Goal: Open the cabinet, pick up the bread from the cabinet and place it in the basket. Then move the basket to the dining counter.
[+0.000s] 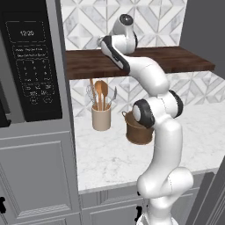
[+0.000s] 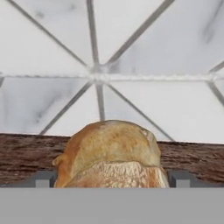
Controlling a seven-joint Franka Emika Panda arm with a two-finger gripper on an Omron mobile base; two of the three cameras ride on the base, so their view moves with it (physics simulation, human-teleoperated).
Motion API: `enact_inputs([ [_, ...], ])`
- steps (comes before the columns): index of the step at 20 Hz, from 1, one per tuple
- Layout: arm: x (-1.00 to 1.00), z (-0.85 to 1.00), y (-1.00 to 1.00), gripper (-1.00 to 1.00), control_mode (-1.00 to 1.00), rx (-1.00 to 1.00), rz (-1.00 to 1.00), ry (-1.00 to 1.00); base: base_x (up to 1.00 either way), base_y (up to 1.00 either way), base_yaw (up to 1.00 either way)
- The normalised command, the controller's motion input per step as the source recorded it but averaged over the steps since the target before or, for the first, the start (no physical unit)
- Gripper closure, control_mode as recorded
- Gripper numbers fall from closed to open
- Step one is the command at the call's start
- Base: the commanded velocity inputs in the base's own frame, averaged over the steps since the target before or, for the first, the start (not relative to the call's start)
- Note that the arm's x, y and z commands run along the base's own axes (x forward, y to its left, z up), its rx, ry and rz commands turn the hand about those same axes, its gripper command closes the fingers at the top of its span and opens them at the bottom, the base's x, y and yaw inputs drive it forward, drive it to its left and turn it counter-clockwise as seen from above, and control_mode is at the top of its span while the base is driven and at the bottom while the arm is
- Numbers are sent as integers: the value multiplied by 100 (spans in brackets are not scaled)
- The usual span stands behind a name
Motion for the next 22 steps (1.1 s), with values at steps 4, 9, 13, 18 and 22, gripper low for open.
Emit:
enact_inputs([
  [4,-17,-29,10,100,-100,3,0,0,0,0,0],
  [9,-97,-43,0,100,-100,11,0,-8,0,0,0],
  [13,-100,-83,0,100,-100,13,0,-36,0,0,0],
  [18,-100,25,-3,100,-100,17,-1,-19,0,0,0],
  [22,-100,77,-1,100,-100,4,0,-1,0,0,0],
])
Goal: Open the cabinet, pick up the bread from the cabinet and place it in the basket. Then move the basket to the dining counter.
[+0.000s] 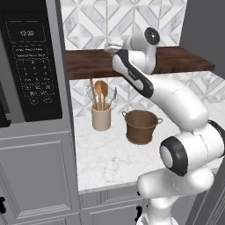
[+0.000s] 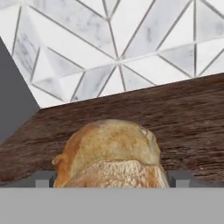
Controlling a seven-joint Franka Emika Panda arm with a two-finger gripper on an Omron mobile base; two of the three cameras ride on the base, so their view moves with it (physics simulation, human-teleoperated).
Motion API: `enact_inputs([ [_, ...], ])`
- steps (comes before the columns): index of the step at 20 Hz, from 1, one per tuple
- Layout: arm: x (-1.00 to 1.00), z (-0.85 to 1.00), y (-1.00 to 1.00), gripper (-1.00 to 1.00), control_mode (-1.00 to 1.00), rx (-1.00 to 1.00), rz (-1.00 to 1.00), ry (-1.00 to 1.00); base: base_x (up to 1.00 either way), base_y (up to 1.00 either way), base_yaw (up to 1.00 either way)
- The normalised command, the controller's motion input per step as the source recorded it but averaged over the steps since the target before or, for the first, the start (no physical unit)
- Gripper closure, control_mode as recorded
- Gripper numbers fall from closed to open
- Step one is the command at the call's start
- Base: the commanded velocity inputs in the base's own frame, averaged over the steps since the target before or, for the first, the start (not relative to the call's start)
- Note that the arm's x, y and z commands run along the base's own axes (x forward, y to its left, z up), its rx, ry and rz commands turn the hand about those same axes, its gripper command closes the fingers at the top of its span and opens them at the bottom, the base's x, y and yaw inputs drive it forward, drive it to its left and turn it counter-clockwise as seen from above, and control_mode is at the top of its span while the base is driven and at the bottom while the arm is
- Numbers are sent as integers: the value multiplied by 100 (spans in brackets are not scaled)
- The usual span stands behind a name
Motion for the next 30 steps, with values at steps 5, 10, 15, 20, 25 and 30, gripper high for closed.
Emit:
enact_inputs([
  [5,-100,90,-2,100,-100,1,0,0,0,0,0],
  [10,-100,53,-19,100,-100,-1,0,11,0,0,0],
  [15,-100,-78,-44,100,-100,0,0,18,0,0,0],
  [20,-100,-100,-41,100,-100,-1,0,21,0,0,0],
  [25,-96,-100,-1,100,-100,-18,-2,34,0,0,0],
  [30,1,-82,-17,100,-100,-11,-1,17,0,0,0],
])
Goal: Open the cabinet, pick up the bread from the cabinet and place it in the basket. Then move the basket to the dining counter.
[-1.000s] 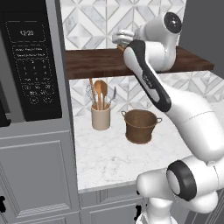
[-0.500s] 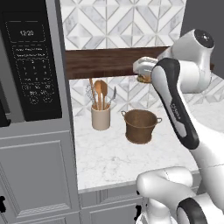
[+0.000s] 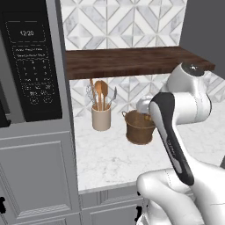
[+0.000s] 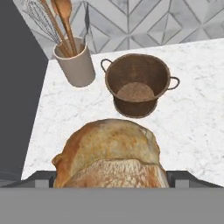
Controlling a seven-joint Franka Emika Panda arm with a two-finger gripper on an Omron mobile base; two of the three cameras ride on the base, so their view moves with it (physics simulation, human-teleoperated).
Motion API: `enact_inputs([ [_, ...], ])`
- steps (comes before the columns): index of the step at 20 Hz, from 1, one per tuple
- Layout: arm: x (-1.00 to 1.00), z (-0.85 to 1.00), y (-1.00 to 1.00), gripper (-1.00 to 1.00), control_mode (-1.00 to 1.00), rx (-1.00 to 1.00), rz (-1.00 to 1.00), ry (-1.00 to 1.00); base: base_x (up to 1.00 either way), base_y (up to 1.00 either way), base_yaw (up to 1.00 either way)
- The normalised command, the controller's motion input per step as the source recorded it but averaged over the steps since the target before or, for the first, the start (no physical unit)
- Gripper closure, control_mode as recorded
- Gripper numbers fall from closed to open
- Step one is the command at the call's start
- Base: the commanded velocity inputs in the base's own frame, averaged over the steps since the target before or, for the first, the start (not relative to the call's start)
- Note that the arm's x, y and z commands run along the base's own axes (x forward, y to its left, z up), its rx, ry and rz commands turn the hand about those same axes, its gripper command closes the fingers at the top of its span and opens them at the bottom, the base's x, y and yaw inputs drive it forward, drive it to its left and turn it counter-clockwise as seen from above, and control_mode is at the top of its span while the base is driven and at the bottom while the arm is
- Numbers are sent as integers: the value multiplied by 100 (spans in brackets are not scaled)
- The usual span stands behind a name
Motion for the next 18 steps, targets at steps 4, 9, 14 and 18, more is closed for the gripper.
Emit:
enact_inputs([
  [4,57,-75,-29,100,-100,-10,0,25,0,0,0],
  [9,43,-30,-13,100,-100,0,0,-1,0,0,0],
  [14,73,-48,-17,100,-100,0,0,0,0,0,0],
  [18,62,-50,-18,100,-100,0,0,-8,0,0,0],
])
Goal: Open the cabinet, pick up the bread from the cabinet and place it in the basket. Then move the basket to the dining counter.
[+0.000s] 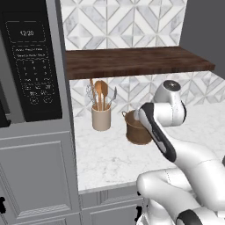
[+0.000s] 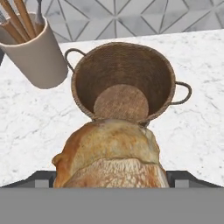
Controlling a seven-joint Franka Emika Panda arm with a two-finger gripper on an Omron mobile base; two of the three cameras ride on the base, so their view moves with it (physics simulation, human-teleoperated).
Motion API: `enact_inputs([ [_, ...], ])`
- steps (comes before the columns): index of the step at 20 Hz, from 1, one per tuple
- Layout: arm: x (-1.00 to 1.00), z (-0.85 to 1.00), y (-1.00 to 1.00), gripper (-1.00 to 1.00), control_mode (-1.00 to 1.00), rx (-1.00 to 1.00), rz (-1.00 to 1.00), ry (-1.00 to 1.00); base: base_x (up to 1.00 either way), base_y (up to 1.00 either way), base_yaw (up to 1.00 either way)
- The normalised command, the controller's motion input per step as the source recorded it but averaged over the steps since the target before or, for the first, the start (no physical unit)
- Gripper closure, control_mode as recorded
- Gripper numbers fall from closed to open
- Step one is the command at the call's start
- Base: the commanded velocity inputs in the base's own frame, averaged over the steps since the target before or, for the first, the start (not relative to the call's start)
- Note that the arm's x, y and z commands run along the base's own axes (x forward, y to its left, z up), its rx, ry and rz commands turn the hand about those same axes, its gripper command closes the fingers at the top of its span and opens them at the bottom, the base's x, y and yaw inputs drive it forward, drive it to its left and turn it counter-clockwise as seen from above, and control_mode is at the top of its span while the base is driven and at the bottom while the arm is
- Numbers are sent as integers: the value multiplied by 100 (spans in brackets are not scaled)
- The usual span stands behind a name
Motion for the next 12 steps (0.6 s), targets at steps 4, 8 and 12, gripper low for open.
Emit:
enact_inputs([
  [4,53,-34,-20,100,-100,0,0,-4,0,0,0],
  [8,62,-15,-28,100,-100,0,1,1,0,0,0],
  [12,56,-16,-11,100,-100,0,0,1,0,0,0],
])
